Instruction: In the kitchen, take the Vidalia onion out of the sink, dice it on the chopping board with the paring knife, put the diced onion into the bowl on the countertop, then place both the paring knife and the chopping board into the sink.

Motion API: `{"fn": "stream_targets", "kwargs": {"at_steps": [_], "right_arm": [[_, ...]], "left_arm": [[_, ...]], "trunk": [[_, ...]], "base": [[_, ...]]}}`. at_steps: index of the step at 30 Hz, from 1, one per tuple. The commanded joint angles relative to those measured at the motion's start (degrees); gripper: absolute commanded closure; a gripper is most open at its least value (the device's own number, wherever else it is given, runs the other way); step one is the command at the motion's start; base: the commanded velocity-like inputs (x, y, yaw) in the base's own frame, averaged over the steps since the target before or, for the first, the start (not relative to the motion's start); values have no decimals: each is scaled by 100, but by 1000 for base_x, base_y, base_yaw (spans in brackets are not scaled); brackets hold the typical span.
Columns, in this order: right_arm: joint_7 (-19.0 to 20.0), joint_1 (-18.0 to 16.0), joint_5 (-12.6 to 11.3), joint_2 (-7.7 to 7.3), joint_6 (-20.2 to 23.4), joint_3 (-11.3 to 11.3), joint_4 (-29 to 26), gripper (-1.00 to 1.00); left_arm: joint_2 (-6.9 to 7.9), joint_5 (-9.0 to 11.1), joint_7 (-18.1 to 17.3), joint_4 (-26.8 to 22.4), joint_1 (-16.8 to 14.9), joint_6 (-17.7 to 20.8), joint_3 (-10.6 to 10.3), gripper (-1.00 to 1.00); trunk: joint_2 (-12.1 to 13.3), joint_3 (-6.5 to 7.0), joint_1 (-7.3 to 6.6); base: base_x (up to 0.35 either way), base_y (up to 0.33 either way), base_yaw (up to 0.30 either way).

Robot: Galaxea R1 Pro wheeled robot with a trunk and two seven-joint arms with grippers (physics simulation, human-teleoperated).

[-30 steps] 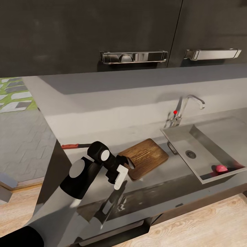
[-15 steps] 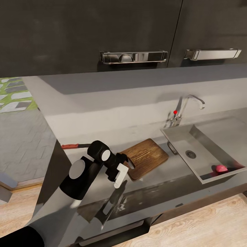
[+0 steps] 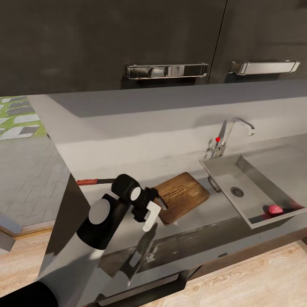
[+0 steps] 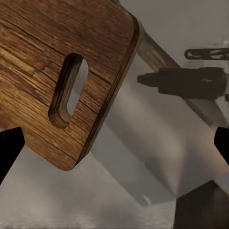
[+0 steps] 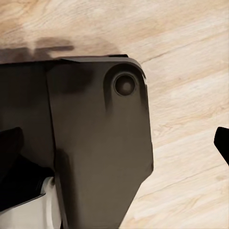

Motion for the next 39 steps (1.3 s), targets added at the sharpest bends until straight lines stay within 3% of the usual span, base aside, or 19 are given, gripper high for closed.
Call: {"fn": "stream_targets", "kwargs": {"at_steps": [1,10,18,27,33,39], "right_arm": [[-18,-4,17,-3,-15,-8,7,-100],[-21,-4,14,6,-20,-15,10,-100],[-22,-4,20,-8,-20,-6,10,-100],[-22,-4,20,-3,-13,-6,10,-100],[-21,-4,20,2,-13,-6,10,-100],[-23,-4,20,29,-13,-16,10,-100]], "left_arm": [[-12,-144,-16,-2,-5,-11,-9,-100],[-20,-279,-16,26,-68,-3,-14,-100],[-59,-278,-16,612,-696,94,-5,-100],[-75,-241,-16,907,-822,142,2,-100],[-82,-97,-16,910,-828,156,4,-100],[-82,257,-16,884,-829,157,4,-100]], "trunk": [[-10,-10,3],[-10,-10,3],[-10,-10,3],[-10,-10,3],[-10,-10,3],[-10,-10,3]], "base": [[0,0,0],[0,0,0],[0,0,0],[0,0,0],[0,0,0],[0,0,0]]}}
